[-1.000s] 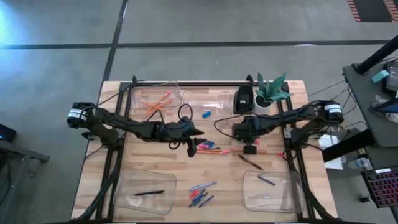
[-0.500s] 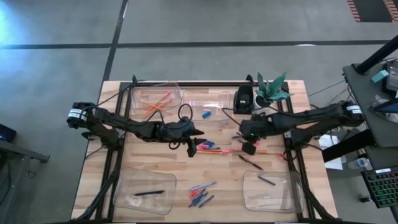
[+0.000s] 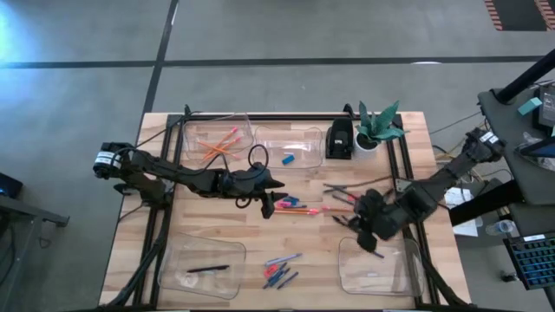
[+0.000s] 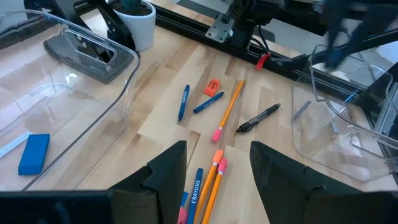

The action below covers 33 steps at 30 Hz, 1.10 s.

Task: Sort crayons/erasers/pens/pencils in bins
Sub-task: Put the dark blue crayon into the bottom right transparent bin

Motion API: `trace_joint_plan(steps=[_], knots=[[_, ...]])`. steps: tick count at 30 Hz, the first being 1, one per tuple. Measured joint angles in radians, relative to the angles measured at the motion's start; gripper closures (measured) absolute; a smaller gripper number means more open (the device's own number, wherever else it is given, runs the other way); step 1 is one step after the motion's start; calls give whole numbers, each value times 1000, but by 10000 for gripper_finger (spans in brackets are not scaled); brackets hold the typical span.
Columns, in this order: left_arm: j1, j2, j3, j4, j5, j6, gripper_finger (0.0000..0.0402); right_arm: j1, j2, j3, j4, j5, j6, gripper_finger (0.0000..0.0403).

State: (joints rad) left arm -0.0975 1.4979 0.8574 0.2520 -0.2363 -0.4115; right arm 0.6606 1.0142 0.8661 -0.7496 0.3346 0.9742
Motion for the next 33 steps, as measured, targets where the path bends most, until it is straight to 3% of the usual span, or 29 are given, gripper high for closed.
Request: trace_joint_plan(steps=[5, 13, 23, 33], knots=[[0, 0, 0, 0, 0, 0, 238, 129, 64, 92, 0, 41, 57, 383], [-1, 1, 0, 0, 0, 0, 238, 259, 246, 191, -12, -34, 152, 383], [-1, 22, -1, -1, 0, -2, 238, 280, 408, 109, -73, -294, 416, 383], [-1, 22, -1, 1, 0, -2, 238, 280, 416, 37, 34, -337, 501, 383]])
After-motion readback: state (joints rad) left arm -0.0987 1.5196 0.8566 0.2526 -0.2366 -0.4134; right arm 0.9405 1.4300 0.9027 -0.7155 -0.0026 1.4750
